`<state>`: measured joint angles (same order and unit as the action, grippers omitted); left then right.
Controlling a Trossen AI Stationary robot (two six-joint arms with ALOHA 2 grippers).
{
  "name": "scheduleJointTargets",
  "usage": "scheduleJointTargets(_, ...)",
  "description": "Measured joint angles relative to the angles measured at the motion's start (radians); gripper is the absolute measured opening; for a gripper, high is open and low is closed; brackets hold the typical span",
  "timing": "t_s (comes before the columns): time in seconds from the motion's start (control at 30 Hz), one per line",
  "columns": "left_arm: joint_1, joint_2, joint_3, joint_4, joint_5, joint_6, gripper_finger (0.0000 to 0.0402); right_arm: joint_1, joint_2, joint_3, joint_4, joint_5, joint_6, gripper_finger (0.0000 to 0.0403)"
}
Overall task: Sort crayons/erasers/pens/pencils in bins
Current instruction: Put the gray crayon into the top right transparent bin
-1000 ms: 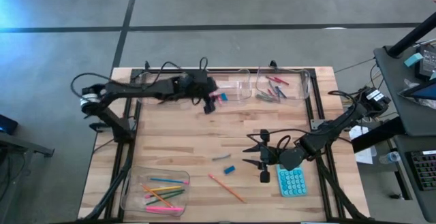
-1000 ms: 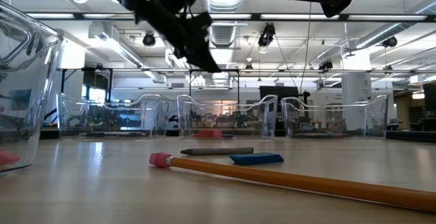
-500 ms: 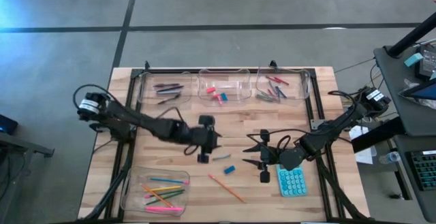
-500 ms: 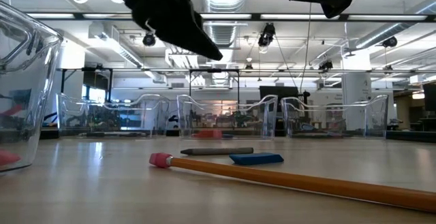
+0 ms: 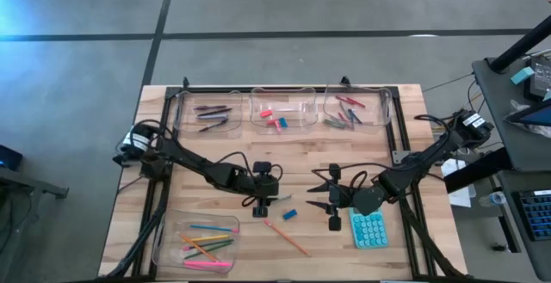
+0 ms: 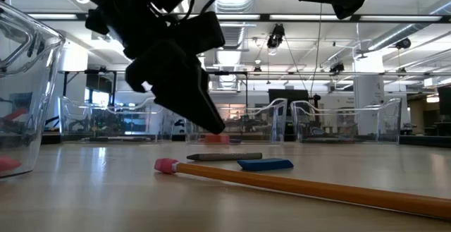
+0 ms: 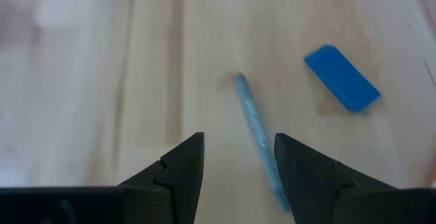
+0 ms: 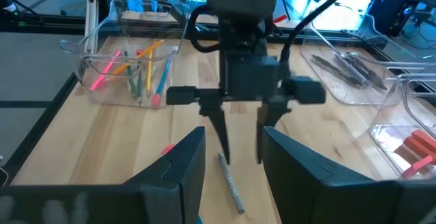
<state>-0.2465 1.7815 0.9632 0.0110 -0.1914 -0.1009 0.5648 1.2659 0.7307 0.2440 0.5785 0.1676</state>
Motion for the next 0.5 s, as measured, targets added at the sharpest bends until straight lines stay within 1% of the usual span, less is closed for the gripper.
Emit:
scheduleJointTargets(0.07,-0.001,0.012,-0.002,-0.003,0.029,-0.032,0.0164,0.0,0.0,-0.001,0.0,0.0,0.0,0.0134)
scheduleJointTargets(0.3,-0.011,0.028,-0.006,-0.059,0.037,-0.079,0.0164,0.0,0.0,-0.005,0.0,0.0,0.0,0.0134)
scheduleJointTargets(0.5,-0.014,0.028,-0.015,-0.063,0.037,-0.103,0.0164,0.0,0.0,-0.005,0.0,0.0,0.0,0.0134)
